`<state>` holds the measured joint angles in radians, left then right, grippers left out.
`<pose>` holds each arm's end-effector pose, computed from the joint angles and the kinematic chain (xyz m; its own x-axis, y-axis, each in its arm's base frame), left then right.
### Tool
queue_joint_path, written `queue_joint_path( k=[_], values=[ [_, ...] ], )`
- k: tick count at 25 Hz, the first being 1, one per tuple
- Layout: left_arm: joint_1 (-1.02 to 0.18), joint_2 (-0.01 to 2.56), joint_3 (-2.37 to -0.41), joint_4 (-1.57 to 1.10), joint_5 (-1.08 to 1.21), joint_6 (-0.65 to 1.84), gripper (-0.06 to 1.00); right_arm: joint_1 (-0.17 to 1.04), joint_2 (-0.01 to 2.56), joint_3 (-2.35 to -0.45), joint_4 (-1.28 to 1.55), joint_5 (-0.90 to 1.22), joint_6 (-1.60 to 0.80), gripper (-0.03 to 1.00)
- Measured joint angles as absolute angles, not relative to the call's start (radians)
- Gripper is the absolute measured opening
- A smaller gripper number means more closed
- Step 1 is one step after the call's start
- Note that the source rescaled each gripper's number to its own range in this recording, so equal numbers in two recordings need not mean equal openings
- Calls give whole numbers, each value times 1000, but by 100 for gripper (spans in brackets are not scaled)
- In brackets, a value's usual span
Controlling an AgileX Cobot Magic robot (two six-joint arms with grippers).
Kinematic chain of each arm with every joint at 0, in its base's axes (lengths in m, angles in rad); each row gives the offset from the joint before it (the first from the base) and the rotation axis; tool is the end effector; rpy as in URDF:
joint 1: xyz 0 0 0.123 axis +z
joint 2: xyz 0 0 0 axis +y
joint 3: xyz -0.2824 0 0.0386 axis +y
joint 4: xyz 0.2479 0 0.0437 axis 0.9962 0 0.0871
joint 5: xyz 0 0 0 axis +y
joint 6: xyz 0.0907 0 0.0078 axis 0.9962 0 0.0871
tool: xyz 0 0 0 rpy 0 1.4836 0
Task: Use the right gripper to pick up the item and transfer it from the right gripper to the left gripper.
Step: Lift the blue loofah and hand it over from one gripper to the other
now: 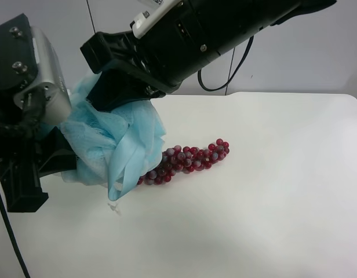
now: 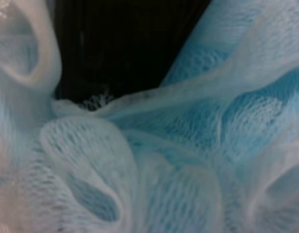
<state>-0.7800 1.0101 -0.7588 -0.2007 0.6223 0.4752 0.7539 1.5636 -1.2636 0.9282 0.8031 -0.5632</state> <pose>0.1332 -0.1467 0.2999 -0.2423 0.6678 -0.7038 0.8737 0.4656 0.1409 0.2117 0.2708 0.3224 -0.6563 -0.4102 -0.6332 -0.7537 0.3945 0.5256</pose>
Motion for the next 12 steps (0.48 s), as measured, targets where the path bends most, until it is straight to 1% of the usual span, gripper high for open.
queue_joint_path(
  k=[1, 2, 4, 5, 6, 8, 10, 12],
  values=[
    [-780, 1010, -759, -201, 622, 476, 5, 754, 1564, -1264, 928, 801, -563, 18],
    [-780, 1010, -759, -201, 621, 476, 5, 754, 1564, -1264, 929, 793, -563, 32],
    [-780, 1010, -759, -204, 613, 476, 5, 754, 1564, -1264, 928, 786, -563, 62],
    [-780, 1010, -759, -205, 610, 476, 5, 754, 1564, -1264, 924, 785, -563, 79],
    [-780, 1010, -759, -206, 607, 476, 5, 754, 1564, -1264, 919, 783, -563, 88],
    [-780, 1010, -759, -208, 601, 476, 5, 754, 1564, -1264, 904, 787, -563, 95],
    [-780, 1010, -759, -208, 598, 477, 5, 754, 1564, -1264, 891, 798, -563, 98],
    [-780, 1010, -759, -209, 598, 477, 5, 754, 1552, -1264, 864, 819, -563, 99]
  ],
)
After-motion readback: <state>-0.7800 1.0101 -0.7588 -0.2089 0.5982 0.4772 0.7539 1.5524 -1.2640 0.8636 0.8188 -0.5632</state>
